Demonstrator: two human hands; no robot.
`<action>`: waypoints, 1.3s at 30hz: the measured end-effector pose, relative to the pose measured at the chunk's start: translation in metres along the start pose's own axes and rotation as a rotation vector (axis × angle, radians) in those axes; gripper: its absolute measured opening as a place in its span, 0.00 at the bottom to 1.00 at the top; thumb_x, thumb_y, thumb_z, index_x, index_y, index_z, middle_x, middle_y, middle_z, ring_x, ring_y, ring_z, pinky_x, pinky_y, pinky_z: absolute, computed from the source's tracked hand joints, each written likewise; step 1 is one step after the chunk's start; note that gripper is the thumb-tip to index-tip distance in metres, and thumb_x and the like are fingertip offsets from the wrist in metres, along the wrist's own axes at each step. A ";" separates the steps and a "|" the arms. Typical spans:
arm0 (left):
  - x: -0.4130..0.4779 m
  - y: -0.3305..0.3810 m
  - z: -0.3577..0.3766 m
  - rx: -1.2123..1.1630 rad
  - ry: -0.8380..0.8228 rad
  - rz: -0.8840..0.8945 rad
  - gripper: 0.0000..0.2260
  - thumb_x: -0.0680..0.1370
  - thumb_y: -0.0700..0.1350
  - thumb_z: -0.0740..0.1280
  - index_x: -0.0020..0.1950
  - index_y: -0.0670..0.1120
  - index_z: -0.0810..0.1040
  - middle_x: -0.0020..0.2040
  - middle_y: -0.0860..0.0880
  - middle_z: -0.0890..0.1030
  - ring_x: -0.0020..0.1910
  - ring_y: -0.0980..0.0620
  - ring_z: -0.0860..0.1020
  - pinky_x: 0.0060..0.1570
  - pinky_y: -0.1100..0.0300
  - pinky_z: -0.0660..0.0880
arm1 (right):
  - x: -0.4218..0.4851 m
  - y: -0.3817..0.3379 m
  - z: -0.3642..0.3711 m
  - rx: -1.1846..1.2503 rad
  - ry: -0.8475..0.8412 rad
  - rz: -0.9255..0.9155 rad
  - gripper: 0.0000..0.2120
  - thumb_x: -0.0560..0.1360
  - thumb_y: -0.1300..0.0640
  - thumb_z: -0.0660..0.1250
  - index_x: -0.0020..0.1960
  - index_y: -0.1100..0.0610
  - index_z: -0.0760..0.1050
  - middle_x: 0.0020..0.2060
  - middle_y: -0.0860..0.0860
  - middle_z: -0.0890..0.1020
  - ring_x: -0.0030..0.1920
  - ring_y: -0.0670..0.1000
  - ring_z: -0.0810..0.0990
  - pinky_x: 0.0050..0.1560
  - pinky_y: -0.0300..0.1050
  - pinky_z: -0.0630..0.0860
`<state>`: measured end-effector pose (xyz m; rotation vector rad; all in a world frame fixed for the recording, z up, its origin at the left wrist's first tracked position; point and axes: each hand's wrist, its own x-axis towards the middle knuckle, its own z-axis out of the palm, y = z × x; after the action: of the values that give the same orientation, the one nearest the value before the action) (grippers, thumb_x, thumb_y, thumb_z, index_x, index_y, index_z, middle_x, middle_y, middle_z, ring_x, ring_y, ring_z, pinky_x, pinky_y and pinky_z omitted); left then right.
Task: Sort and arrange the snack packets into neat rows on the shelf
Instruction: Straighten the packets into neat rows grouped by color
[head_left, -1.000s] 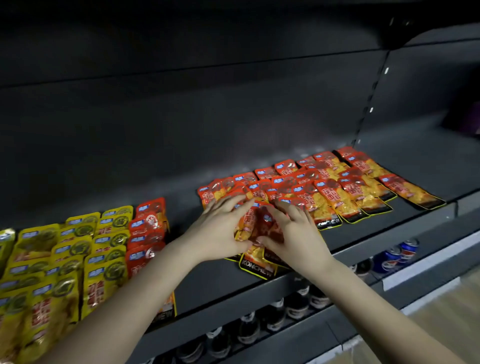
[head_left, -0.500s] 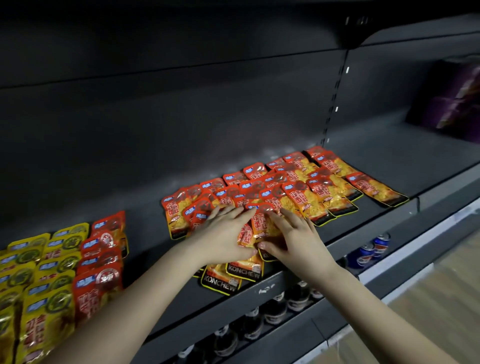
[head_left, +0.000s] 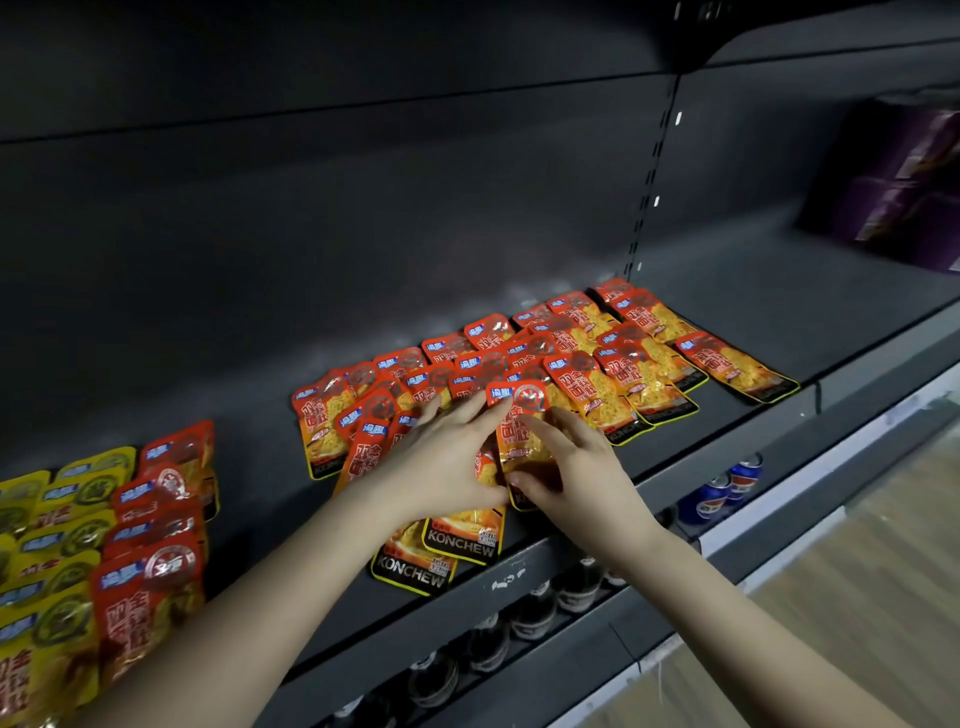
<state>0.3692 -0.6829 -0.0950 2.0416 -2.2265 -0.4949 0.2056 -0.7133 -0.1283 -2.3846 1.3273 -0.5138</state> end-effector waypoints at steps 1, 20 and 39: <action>0.001 0.000 0.000 -0.013 0.011 -0.012 0.42 0.73 0.56 0.68 0.76 0.61 0.42 0.78 0.55 0.43 0.76 0.41 0.40 0.73 0.48 0.46 | 0.000 0.000 -0.001 0.055 0.010 0.004 0.30 0.74 0.45 0.66 0.73 0.50 0.62 0.74 0.54 0.59 0.73 0.56 0.59 0.72 0.49 0.58; -0.089 -0.085 -0.034 -0.011 0.241 -0.235 0.40 0.75 0.52 0.65 0.77 0.57 0.41 0.78 0.50 0.39 0.77 0.49 0.42 0.72 0.57 0.36 | 0.036 -0.110 0.032 0.121 -0.131 -0.349 0.28 0.75 0.58 0.66 0.73 0.50 0.62 0.75 0.52 0.53 0.65 0.52 0.72 0.63 0.30 0.59; -0.101 -0.167 -0.027 0.185 0.194 -0.508 0.44 0.72 0.62 0.67 0.78 0.52 0.44 0.78 0.51 0.52 0.76 0.48 0.52 0.74 0.44 0.46 | 0.088 -0.171 0.080 -0.060 -0.440 -0.567 0.31 0.76 0.57 0.64 0.75 0.56 0.56 0.76 0.52 0.44 0.72 0.56 0.62 0.69 0.43 0.62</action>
<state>0.5475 -0.5987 -0.1016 2.6279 -1.6922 -0.1099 0.4121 -0.6941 -0.1042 -2.7045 0.4824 -0.0699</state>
